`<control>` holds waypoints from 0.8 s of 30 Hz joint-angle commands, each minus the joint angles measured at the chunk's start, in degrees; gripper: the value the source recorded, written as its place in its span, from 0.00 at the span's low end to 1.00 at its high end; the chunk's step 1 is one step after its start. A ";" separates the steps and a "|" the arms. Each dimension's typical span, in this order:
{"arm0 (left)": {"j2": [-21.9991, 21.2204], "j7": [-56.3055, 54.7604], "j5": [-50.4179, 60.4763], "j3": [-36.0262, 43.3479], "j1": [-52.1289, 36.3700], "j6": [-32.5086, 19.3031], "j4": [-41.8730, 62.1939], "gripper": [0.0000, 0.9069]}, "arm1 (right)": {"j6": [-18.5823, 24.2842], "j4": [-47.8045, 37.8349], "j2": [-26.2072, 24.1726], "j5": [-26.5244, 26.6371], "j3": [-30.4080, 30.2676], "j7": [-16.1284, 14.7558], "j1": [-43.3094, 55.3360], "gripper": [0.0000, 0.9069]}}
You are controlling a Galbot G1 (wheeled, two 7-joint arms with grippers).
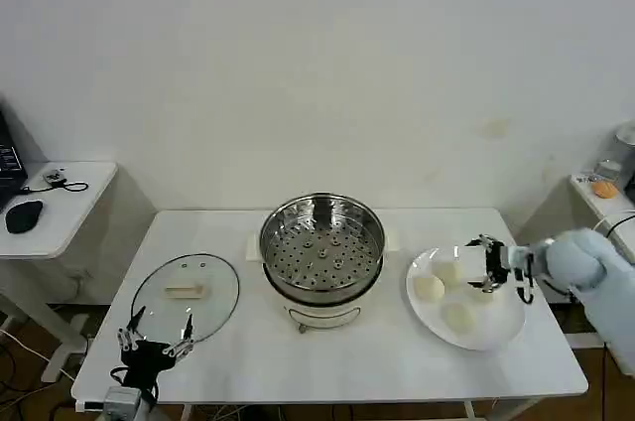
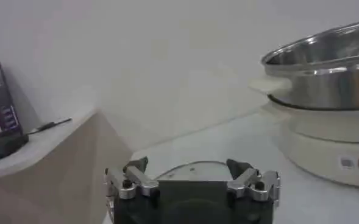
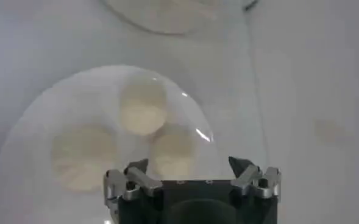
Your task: Take steamed baozi put them in steamer then cover it.
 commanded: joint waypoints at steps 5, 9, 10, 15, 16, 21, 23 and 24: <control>-0.39 -0.25 -1.15 -1.81 -0.36 0.05 -0.85 1.00 | 1.93 -12.43 4.98 -0.45 -21.37 -5.38 17.35 1.00; -0.22 -0.10 -1.40 -2.66 -0.19 0.02 -1.44 1.00 | 1.78 -15.29 7.31 -1.16 -21.34 -3.59 17.11 1.00; -0.21 -0.05 -1.39 -2.74 -0.17 0.03 -1.46 1.00 | 1.73 -15.95 7.94 -1.21 -20.99 -3.28 17.08 1.00; 0.02 0.12 -1.22 -2.72 -0.12 0.05 -1.53 1.00 | 1.74 -18.63 10.17 -1.43 -20.45 -2.55 17.27 1.00; 0.04 0.15 -1.23 -2.72 -0.14 0.06 -1.54 1.00 | 1.76 -19.11 10.60 -1.40 -20.44 -2.54 17.25 1.00; 0.25 0.12 -1.37 -3.08 -0.27 0.09 -1.32 1.00 | 1.81 -21.23 12.64 -1.87 -20.45 -2.68 16.72 1.00; 0.56 0.16 -1.49 -3.50 -0.29 0.11 -1.16 1.00 | 1.74 -21.61 13.33 -1.93 -20.81 -2.71 16.51 1.00; 0.59 0.15 -1.54 -3.58 -0.30 0.11 -1.12 1.00 | 1.70 -21.66 13.43 -1.92 -20.93 -2.70 16.49 1.00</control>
